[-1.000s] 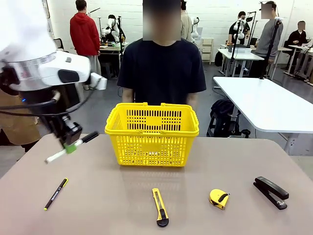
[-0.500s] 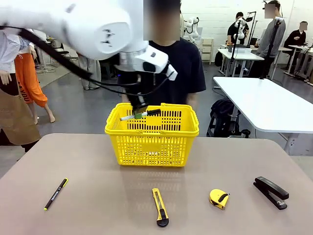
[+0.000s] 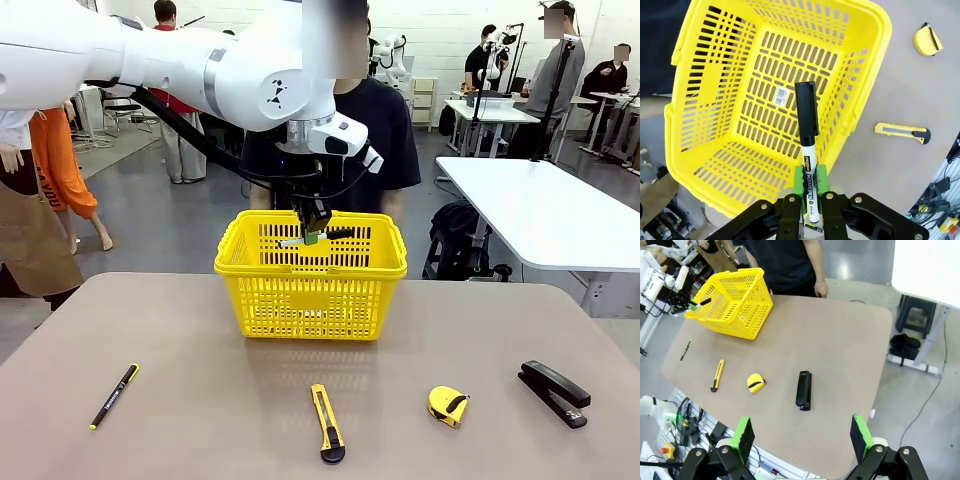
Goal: Place the items the person wants into the basket.
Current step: Pick up the item the person points to and place it in the Market Basket.
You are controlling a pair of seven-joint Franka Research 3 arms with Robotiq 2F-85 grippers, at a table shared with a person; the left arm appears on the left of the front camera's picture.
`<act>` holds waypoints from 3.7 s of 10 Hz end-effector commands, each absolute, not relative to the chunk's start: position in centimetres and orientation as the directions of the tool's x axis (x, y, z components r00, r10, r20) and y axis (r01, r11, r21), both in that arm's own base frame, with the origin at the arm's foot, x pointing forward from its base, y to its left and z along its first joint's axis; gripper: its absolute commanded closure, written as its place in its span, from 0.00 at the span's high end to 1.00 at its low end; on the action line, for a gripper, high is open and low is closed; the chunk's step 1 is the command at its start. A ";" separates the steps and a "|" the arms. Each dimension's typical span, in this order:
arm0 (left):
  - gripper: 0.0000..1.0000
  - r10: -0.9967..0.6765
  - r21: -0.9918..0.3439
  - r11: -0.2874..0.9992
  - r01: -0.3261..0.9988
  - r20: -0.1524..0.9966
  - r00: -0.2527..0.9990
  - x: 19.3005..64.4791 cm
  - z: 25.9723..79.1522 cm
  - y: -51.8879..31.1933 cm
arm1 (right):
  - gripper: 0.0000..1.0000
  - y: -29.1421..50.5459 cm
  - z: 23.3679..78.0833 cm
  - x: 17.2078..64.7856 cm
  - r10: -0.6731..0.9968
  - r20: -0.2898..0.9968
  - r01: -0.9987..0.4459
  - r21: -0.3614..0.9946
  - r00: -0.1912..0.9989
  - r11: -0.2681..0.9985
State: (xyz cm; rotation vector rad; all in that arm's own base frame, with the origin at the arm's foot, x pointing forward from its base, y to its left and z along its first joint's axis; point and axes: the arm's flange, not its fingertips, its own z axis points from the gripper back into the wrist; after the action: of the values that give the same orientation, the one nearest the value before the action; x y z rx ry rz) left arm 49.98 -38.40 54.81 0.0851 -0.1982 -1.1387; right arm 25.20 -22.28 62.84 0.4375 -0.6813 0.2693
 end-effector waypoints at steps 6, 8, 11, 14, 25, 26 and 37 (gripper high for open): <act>0.11 -0.911 0.160 0.412 0.897 0.104 0.400 50.3 54.9 -38.4 | 1.00 -22.3 62.8 25.1 0.105 0.662 -0.391 0.301 0.743 0.870; 0.11 -0.911 0.160 0.412 0.897 0.104 0.400 50.3 54.9 -38.4 | 1.00 -22.3 62.8 25.1 0.105 0.662 -0.391 0.301 0.743 0.870; 0.11 -0.931 0.101 0.364 0.926 0.072 0.358 53.7 53.1 -38.5 | 1.00 -22.3 62.8 25.1 0.105 0.662 -0.391 0.301 0.743 0.870; 0.11 -0.952 0.043 0.307 0.951 0.015 0.306 56.6 49.5 -38.8 | 1.00 -22.3 62.8 25.1 0.105 0.662 -0.391 0.301 0.743 0.870; 0.11 -0.959 -0.009 0.281 0.960 -0.044 0.281 57.4 40.0 -39.1 | 1.00 -22.3 62.8 25.1 0.105 0.662 -0.391 0.301 0.743 0.870; 0.11 -0.960 -0.003 0.277 0.961 -0.032 0.277 57.5 40.0 -39.0 | 1.00 -22.3 62.8 25.1 0.105 0.662 -0.391 0.301 0.743 0.870; 0.11 -0.932 0.025 0.361 0.932 0.004 0.361 58.0 39.8 -39.0 | 1.00 -22.3 62.8 25.1 0.105 0.662 -0.391 0.301 0.743 0.870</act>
State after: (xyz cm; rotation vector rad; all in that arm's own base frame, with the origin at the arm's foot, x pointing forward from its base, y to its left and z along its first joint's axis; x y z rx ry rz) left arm 58.30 -39.24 40.34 0.0117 -0.0132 -1.2432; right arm 25.20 -22.29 62.84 0.4370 -0.6815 0.2701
